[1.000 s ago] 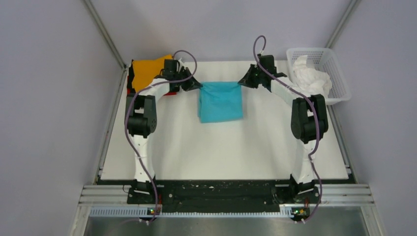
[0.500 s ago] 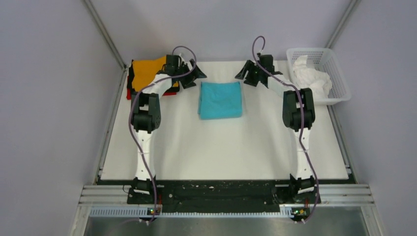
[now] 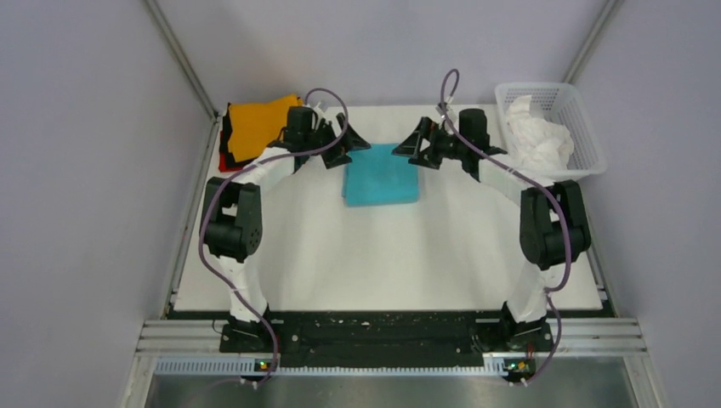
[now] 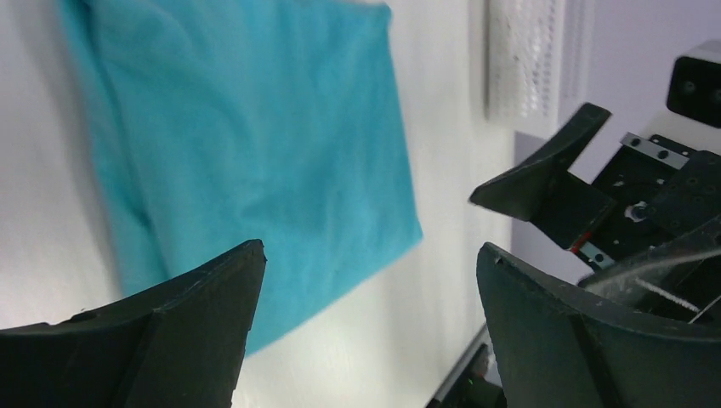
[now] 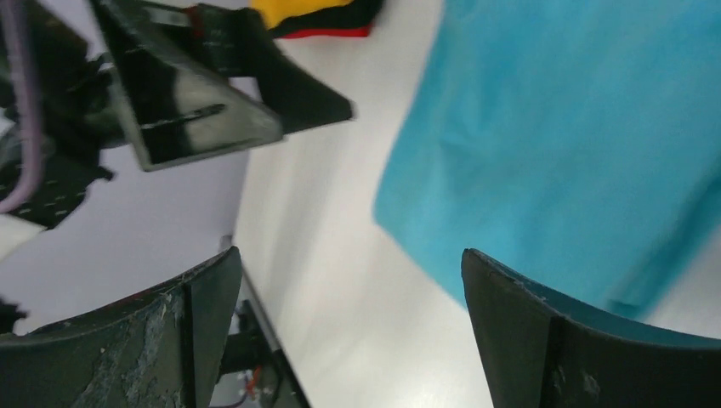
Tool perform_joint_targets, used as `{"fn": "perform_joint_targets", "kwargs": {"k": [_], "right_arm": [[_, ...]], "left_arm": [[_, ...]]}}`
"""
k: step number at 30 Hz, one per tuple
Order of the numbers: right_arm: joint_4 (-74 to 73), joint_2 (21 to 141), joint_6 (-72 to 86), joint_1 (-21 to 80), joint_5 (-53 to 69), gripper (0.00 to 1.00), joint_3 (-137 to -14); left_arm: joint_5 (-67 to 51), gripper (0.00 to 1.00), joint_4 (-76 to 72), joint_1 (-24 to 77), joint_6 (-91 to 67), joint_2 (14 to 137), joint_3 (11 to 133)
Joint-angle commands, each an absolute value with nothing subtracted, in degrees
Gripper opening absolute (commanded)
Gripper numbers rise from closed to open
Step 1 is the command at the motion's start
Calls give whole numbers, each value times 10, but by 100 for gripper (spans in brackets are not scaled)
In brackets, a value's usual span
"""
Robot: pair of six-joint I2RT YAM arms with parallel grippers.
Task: Fold and stack the t-shirts
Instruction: Smooth out wrinkles on the folded tshirt, then put the neatly folded tshirt into the corner of the board with the left arm
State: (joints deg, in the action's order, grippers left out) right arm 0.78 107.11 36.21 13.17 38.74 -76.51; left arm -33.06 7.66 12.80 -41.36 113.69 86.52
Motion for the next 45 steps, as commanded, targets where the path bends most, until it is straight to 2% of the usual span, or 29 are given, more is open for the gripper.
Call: {"fn": "perform_joint_targets", "kwargs": {"k": [1, 8, 15, 22, 29, 33, 40, 45], "right_arm": [[235, 1038, 476, 176, 542, 99, -667], [260, 1089, 487, 186, 499, 99, -619], [258, 1161, 463, 138, 463, 99, -566], [222, 1163, 419, 118, 435, 99, -510], [132, 1019, 365, 116, 442, 99, -544], [87, 906, 369, 96, 402, 99, -546], [113, 794, 426, 22, 398, 99, -497], [18, 718, 373, 9, 281, 99, -491]], "left_arm": [[-397, 99, -79, 150, -491, 1101, 773], [-378, 99, -72, 166, -496, 1145, 749], [-368, 99, -69, 165, -497, 1182, 720], [-343, 99, -29, 162, -473, 1169, 711], [-288, 99, 22, 168, -432, 1062, 708], [-224, 99, 77, 166, -392, 1029, 734], [-129, 99, 167, 165, -369, 1110, 832], [-82, 99, 240, 165, -343, 1168, 907]]}}
